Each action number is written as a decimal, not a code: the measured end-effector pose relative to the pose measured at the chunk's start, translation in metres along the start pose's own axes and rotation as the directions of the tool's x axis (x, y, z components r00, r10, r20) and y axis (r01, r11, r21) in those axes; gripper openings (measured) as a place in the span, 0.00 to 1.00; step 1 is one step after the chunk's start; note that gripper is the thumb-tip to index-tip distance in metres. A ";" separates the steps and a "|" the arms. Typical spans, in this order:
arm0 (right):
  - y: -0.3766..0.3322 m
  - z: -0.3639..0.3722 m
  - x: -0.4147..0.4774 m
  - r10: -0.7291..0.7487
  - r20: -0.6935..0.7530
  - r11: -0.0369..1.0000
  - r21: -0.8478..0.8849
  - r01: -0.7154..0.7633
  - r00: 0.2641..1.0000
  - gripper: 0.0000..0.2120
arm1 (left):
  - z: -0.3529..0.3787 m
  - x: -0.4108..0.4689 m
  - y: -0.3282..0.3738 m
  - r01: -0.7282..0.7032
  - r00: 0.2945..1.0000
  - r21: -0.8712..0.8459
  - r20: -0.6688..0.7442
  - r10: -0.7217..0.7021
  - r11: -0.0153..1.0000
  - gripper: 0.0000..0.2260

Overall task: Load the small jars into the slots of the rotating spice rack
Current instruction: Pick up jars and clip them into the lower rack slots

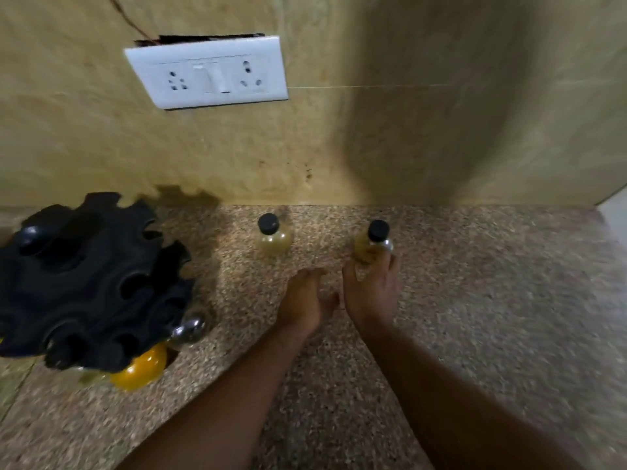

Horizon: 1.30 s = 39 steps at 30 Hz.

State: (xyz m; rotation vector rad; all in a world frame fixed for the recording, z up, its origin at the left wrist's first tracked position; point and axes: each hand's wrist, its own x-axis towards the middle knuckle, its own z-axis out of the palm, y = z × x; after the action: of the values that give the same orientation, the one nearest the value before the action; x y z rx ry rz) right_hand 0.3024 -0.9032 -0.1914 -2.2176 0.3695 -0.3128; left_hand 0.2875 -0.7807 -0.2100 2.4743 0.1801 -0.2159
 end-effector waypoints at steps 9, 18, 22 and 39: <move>0.026 -0.013 0.062 0.059 -0.036 0.998 0.039 -0.058 0.998 0.40 | 0.014 0.046 0.034 -0.133 0.931 0.429 0.362 -0.035 0.894 0.51; 0.034 -0.005 0.082 0.008 0.087 1.000 -0.021 -0.006 0.996 0.28 | 0.023 0.047 0.032 -0.107 0.936 0.425 0.347 -0.053 0.899 0.50; 0.025 -0.001 0.064 0.006 0.044 1.000 -0.002 -0.006 0.999 0.27 | 0.029 0.038 0.028 -0.095 0.959 0.342 0.284 -0.006 0.935 0.47; -0.059 0.027 -0.034 -0.338 0.410 0.936 0.056 0.346 0.847 0.20 | -0.067 -0.027 -0.048 -0.054 0.665 -0.992 0.051 -0.745 -0.115 0.20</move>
State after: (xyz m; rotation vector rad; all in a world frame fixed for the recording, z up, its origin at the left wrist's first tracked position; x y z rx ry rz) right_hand 0.2898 -0.8362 -0.1642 -2.2906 -0.2620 -0.0159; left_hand 0.2597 -0.7041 -0.1807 0.7455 0.9926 0.3838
